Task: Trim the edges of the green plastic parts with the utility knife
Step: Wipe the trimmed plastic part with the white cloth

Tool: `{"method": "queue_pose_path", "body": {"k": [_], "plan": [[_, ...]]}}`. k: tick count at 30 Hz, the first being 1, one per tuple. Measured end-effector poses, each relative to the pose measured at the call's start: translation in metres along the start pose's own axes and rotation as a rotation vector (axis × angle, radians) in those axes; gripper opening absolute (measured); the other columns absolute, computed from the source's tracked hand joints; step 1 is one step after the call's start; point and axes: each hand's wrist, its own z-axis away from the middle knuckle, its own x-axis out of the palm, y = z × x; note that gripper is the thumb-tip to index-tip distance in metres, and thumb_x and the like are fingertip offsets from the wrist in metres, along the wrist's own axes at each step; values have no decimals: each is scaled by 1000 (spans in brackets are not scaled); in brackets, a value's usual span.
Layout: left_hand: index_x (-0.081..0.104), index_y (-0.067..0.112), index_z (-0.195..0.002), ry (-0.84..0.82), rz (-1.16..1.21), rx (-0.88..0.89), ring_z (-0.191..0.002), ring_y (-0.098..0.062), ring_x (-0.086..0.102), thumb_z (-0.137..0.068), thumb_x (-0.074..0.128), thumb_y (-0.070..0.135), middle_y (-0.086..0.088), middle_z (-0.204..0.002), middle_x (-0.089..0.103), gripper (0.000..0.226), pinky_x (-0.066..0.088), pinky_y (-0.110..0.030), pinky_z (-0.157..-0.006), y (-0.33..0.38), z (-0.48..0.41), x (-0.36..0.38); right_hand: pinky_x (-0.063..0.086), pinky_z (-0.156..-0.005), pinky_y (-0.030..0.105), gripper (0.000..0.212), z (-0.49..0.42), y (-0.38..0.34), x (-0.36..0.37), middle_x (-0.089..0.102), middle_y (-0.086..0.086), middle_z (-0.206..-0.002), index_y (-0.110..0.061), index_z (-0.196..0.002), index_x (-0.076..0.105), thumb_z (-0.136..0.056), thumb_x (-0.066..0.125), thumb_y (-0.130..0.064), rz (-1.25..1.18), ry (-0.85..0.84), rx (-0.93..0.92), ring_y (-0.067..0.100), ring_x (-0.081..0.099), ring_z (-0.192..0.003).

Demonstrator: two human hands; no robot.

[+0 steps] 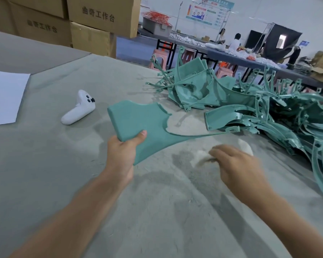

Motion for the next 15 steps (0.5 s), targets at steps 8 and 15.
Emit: {"method": "queue_pose_path", "body": {"k": [8,15], "plan": [[70,10,-100,-87,66,-166,-91,-19,72,-82,66,-1,-4,-99,75,21,59,-32,-70,-5,4,-1,43,-94,25,32,-37,-19,-25,67,16,-116,-1,-107,74,-90,47,2,-329,487,241,27,62,-106],[69,10,-101,-79,93,-219,-86,-20,73,-82,67,2,-5,-97,75,20,59,-33,-65,-4,2,-2,22,-119,29,67,-50,-54,12,3,2,-167,-5,-153,29,-98,57,-32,-189,-168,-44,19,23,-142]]}}
